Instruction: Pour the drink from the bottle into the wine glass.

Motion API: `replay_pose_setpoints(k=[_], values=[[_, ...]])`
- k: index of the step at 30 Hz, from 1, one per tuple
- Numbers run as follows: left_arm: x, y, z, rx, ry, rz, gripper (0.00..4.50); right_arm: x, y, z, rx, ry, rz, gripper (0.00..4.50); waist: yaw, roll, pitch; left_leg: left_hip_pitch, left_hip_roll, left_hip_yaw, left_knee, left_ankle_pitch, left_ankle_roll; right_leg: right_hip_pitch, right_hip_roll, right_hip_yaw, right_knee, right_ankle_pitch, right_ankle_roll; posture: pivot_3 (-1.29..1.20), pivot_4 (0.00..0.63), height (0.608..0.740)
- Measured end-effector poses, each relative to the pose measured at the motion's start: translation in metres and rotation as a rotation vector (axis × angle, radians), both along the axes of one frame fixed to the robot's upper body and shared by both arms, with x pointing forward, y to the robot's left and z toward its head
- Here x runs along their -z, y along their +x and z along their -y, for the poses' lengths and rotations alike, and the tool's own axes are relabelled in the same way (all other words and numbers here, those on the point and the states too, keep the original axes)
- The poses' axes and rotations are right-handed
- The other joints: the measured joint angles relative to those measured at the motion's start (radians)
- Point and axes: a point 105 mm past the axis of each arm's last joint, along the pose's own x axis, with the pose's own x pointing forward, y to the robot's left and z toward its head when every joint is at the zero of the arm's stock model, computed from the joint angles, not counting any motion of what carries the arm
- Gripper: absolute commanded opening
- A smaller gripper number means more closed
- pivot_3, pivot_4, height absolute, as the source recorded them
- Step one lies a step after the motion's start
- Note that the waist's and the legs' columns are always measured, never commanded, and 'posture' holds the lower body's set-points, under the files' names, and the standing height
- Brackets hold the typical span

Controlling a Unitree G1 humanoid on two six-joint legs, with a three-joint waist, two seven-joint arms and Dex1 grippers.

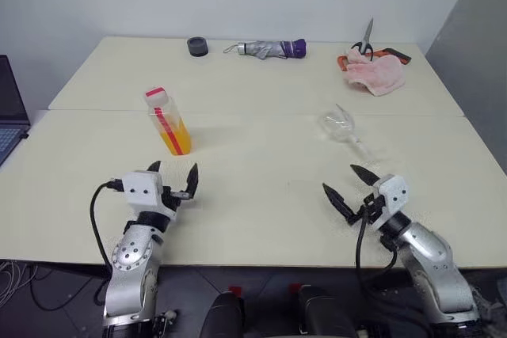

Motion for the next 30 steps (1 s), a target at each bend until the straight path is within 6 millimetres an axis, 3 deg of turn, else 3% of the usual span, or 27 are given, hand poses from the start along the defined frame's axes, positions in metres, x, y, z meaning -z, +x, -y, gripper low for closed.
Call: replay_pose_setpoints(k=[9,15,30], values=[[-0.015,0.02,0.002,-0.047,-0.001,0.003,4.45,-0.034,-0.003,-0.027,-0.249,0.0,-0.047,4.5,0.002,-0.001,0.0,-0.001,-0.001,-0.001,0.0,0.0,0.0,0.0,0.0,-0.001,0.0,0.001,-0.002,0.0,0.15,0.74],[-0.026,0.031,0.005,-0.088,0.015,0.012,4.45,-0.031,-0.012,-0.036,-0.349,-0.012,-0.11,4.5,0.003,-0.001,0.0,-0.001,-0.001,-0.001,0.0,0.0,0.0,0.0,0.0,-0.001,0.0,0.001,-0.002,0.0,0.15,0.74],[-0.053,0.044,0.007,-0.12,0.021,0.083,4.45,-0.038,-0.007,-0.044,-0.375,-0.027,-0.072,4.5,0.002,-0.001,0.0,-0.001,-0.001,-0.001,0.0,0.0,0.0,0.0,-0.001,-0.002,0.0,0.002,-0.003,0.0,0.15,0.74]])
